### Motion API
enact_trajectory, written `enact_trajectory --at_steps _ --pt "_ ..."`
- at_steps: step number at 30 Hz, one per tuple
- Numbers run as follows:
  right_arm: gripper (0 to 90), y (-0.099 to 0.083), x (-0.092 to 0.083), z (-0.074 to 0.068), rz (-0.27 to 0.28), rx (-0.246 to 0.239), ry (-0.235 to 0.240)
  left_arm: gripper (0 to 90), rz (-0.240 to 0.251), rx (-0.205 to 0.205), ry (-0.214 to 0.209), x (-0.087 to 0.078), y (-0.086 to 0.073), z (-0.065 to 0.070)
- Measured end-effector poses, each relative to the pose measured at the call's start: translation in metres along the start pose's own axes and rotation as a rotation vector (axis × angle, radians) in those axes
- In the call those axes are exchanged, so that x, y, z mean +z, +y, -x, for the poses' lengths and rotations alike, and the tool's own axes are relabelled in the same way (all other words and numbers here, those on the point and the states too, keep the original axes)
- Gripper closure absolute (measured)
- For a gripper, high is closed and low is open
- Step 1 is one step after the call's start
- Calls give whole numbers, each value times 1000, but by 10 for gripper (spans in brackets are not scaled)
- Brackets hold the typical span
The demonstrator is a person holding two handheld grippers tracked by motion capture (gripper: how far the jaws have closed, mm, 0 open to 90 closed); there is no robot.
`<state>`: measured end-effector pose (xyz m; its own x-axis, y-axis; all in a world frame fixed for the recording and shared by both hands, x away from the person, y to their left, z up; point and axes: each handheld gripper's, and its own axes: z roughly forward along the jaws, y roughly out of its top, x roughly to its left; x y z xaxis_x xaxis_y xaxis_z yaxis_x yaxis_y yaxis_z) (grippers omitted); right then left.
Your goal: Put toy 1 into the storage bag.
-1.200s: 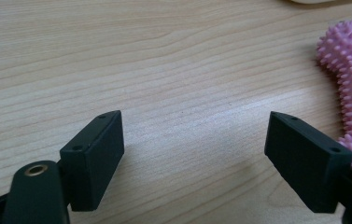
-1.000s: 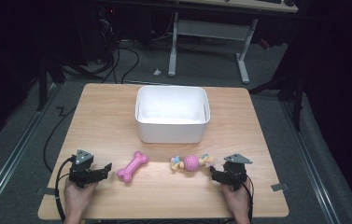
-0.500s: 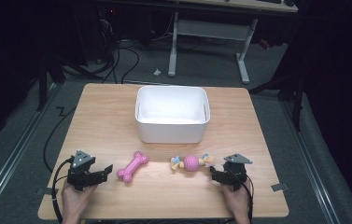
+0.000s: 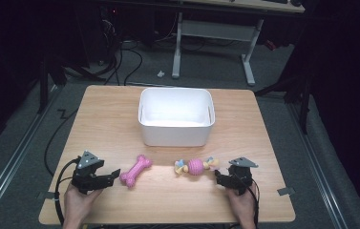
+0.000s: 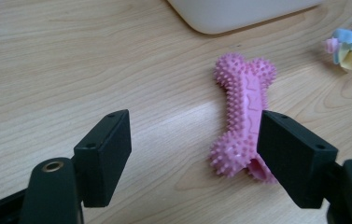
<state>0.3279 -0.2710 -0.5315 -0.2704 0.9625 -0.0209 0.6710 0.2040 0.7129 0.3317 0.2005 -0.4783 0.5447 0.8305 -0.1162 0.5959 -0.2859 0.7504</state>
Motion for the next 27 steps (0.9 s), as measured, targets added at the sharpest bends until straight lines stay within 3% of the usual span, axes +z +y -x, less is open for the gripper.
enact_trajectory --at_steps 7,17,22,27 --pt "216 0 0 0 -1 1 0 274 -35 12 -26 3 11 7" --pt "218 0 0 0 0 -1 1 278 -82 77 -44 11 31 19" --pt "218 0 0 0 1 -6 4 278 -132 111 -43 20 42 26" --pt "218 0 0 0 1 -7 5 276 -186 116 -53 29 47 28"
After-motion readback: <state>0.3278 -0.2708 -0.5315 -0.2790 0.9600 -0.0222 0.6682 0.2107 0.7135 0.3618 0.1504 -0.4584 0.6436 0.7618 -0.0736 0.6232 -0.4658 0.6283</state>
